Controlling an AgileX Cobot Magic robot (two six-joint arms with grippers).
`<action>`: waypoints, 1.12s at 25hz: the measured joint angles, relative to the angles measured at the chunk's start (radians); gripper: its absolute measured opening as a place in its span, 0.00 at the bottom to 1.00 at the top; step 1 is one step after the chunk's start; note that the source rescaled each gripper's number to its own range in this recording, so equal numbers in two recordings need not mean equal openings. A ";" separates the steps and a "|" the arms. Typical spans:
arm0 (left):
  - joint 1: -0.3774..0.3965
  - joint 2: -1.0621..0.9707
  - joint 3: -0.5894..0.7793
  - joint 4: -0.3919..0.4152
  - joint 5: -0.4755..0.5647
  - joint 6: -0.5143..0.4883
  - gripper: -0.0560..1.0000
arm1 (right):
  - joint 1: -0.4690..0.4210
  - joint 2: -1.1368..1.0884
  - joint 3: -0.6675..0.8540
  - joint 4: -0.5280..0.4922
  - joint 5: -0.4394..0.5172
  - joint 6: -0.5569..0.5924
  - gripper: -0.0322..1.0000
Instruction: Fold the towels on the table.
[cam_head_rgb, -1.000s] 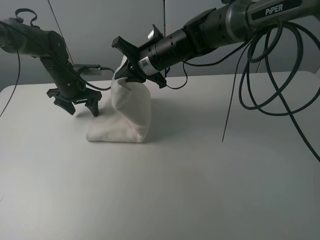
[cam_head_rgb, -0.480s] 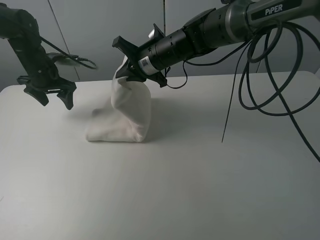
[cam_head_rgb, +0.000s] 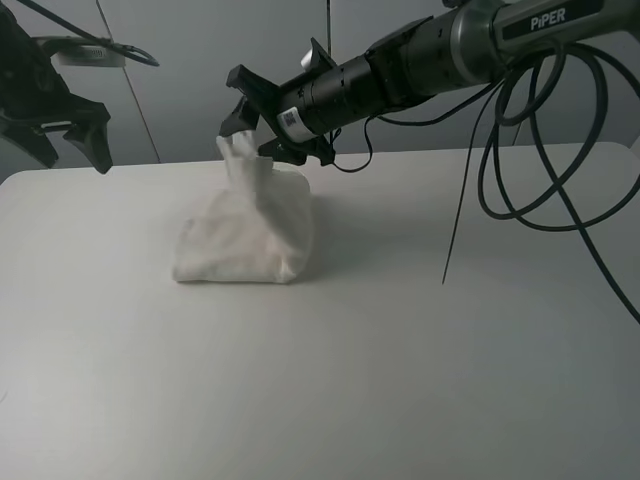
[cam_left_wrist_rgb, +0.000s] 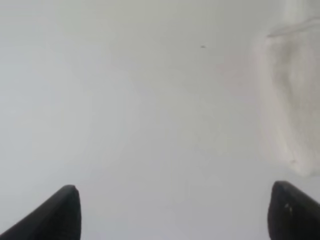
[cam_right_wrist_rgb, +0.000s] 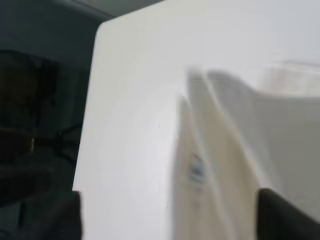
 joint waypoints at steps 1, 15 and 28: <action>0.000 -0.018 0.000 0.000 0.002 0.003 0.97 | 0.000 0.000 0.000 0.037 -0.001 -0.022 0.89; 0.000 -0.200 0.002 0.018 0.008 0.009 0.97 | 0.002 -0.026 0.000 0.042 0.133 -0.209 1.00; 0.000 -0.710 0.405 0.153 -0.030 -0.138 0.98 | -0.036 -0.380 0.000 -0.941 0.207 0.133 1.00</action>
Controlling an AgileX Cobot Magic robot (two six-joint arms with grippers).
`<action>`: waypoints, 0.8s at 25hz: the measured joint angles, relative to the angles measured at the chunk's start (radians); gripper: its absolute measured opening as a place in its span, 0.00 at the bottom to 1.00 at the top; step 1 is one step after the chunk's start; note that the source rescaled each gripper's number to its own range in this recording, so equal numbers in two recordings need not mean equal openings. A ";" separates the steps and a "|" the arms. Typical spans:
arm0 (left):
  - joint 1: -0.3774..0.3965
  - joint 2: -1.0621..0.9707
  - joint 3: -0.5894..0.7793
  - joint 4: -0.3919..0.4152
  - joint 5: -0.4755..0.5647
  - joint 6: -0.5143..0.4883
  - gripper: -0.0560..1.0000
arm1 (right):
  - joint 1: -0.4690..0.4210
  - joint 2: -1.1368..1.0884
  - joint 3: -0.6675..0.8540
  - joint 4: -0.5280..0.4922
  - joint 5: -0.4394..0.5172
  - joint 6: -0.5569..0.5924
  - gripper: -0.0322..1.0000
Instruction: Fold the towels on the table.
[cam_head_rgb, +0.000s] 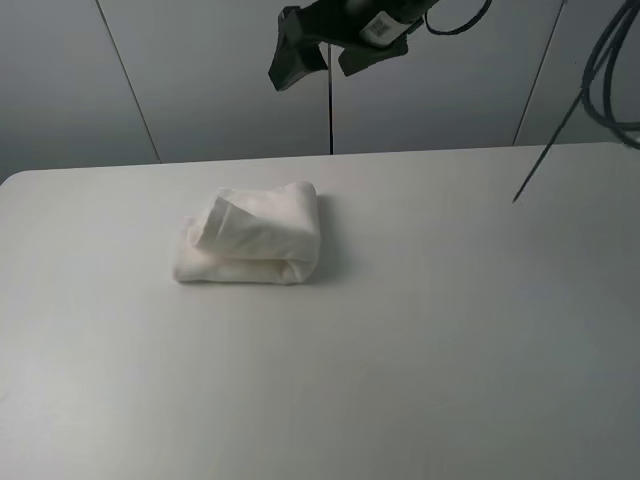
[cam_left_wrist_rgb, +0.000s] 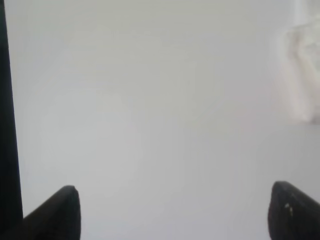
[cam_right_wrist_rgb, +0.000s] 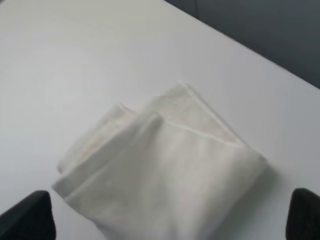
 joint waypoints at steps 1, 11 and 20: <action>0.000 -0.048 0.037 0.000 0.001 -0.009 0.99 | 0.000 -0.027 0.000 -0.066 0.025 0.034 1.00; 0.000 -0.501 0.268 0.010 0.034 -0.086 0.99 | 0.000 -0.265 0.071 -0.309 0.208 0.176 1.00; 0.000 -0.795 0.392 -0.025 0.045 -0.113 1.00 | 0.000 -0.625 0.445 -0.391 0.178 0.264 1.00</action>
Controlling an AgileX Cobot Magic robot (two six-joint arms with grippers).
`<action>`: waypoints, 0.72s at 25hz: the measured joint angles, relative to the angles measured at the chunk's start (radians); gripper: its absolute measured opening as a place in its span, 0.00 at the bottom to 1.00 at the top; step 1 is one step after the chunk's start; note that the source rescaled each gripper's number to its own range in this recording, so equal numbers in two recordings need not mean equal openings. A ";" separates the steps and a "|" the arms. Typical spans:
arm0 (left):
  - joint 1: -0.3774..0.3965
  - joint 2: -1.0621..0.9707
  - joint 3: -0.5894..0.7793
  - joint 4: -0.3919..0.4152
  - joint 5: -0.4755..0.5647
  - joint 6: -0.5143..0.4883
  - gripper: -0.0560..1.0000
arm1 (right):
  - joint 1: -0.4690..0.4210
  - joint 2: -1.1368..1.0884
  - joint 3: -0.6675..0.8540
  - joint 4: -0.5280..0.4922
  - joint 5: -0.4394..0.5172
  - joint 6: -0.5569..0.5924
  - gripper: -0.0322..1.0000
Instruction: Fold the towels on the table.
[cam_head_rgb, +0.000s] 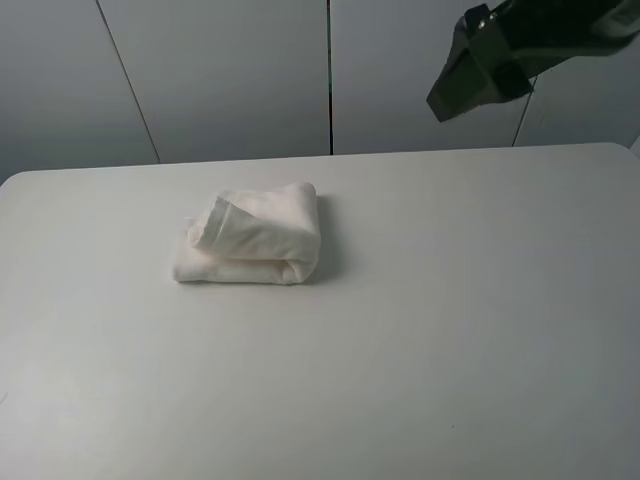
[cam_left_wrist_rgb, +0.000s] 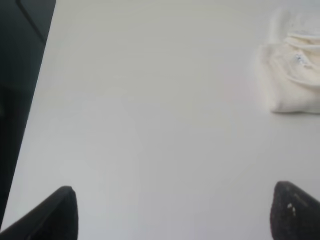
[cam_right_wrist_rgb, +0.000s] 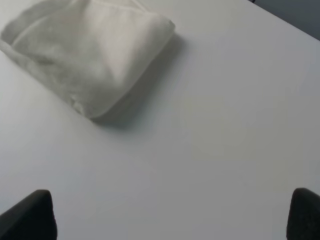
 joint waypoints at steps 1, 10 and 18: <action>0.000 -0.026 0.013 -0.011 0.000 -0.004 1.00 | 0.000 -0.041 0.030 -0.004 0.002 0.005 1.00; 0.000 -0.204 0.191 -0.137 0.002 -0.021 1.00 | 0.000 -0.517 0.266 -0.013 0.095 0.008 1.00; 0.000 -0.370 0.272 -0.169 -0.028 0.013 1.00 | 0.000 -0.890 0.440 0.005 0.155 -0.015 1.00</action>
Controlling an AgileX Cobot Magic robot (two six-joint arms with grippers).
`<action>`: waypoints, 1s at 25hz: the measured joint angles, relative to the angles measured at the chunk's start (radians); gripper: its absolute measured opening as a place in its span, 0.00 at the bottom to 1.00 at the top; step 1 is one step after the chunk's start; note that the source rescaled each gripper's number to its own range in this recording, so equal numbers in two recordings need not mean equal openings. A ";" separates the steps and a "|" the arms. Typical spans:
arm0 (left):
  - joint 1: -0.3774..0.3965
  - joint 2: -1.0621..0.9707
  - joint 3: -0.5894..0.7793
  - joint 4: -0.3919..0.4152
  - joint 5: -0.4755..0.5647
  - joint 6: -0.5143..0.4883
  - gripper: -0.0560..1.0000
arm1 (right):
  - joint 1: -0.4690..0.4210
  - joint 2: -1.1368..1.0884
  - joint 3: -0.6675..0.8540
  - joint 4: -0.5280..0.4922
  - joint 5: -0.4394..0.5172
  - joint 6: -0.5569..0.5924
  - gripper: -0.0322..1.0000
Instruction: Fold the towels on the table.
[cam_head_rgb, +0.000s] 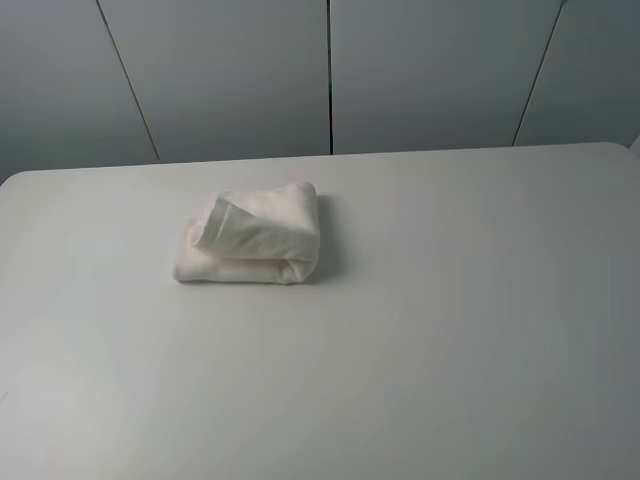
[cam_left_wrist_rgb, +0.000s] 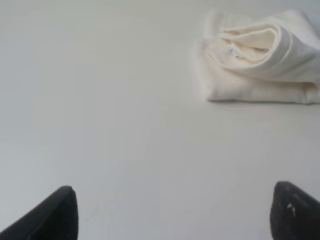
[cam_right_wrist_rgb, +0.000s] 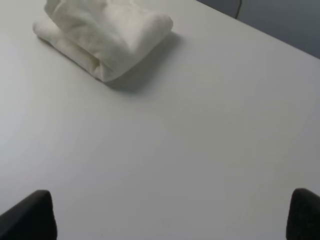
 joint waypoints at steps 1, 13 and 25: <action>0.000 -0.022 0.009 -0.006 -0.001 0.008 1.00 | 0.000 -0.034 0.018 0.007 0.000 0.000 1.00; 0.000 -0.078 0.056 0.025 -0.034 0.035 1.00 | 0.000 -0.233 0.162 0.026 0.000 -0.005 1.00; 0.000 -0.079 0.091 0.059 -0.107 0.067 1.00 | 0.000 -0.235 0.162 0.011 0.000 0.000 1.00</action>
